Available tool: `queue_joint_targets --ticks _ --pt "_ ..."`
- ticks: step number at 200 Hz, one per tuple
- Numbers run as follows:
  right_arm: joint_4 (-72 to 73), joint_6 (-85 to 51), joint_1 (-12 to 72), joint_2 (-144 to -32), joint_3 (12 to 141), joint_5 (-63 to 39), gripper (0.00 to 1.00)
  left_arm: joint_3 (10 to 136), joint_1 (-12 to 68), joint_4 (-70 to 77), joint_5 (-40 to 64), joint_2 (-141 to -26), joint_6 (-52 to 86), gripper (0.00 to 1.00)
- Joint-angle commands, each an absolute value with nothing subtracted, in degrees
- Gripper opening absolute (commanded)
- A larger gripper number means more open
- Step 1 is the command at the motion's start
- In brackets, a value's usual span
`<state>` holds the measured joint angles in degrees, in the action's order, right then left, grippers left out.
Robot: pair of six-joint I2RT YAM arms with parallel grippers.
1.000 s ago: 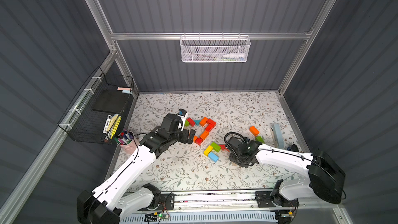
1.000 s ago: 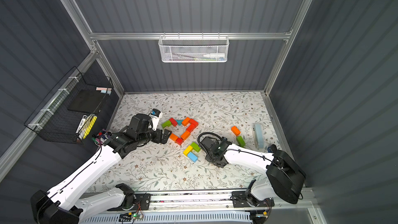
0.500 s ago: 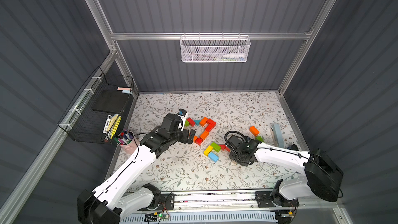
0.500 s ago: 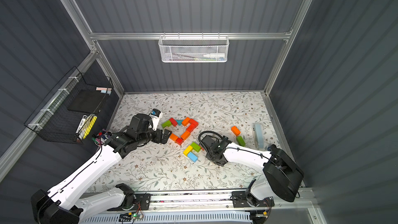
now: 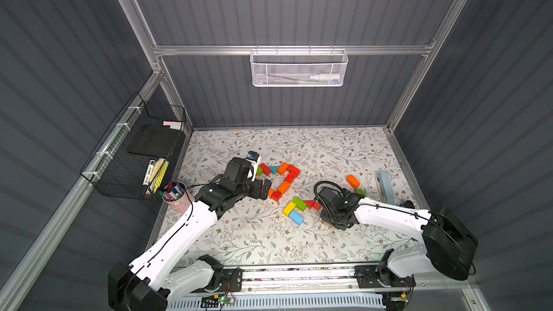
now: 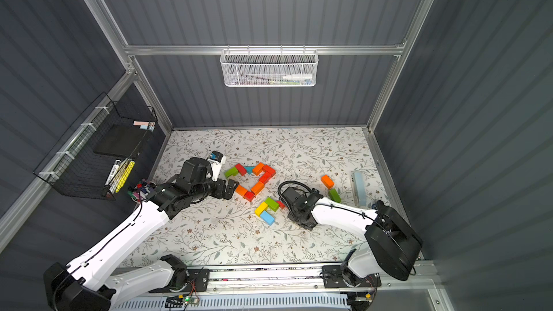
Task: Assemble a heart with building blocks
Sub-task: Assemble the building block at the center of the board.
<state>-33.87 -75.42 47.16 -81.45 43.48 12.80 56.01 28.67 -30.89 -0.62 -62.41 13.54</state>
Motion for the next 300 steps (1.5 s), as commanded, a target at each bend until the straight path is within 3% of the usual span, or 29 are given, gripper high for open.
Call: queue_joint_targets --ticks 1,95,161,300 --pt "-34.5 -76.9 46.8 -81.6 43.2 14.3 0.27 56.2 28.3 -31.6 -0.1 -62.6 14.1 0.99" --pt "-33.5 -76.0 46.7 -82.3 43.6 14.2 0.33 56.2 28.2 -31.5 0.0 -62.7 14.2 0.99" --pt "-33.6 -76.1 46.7 -82.1 43.5 14.5 0.51 56.0 28.1 -31.3 0.3 -62.5 14.2 0.99" --pt "-33.0 -74.5 45.1 -81.4 43.1 15.3 0.38 56.1 28.0 -31.3 0.7 -62.5 14.1 0.99"
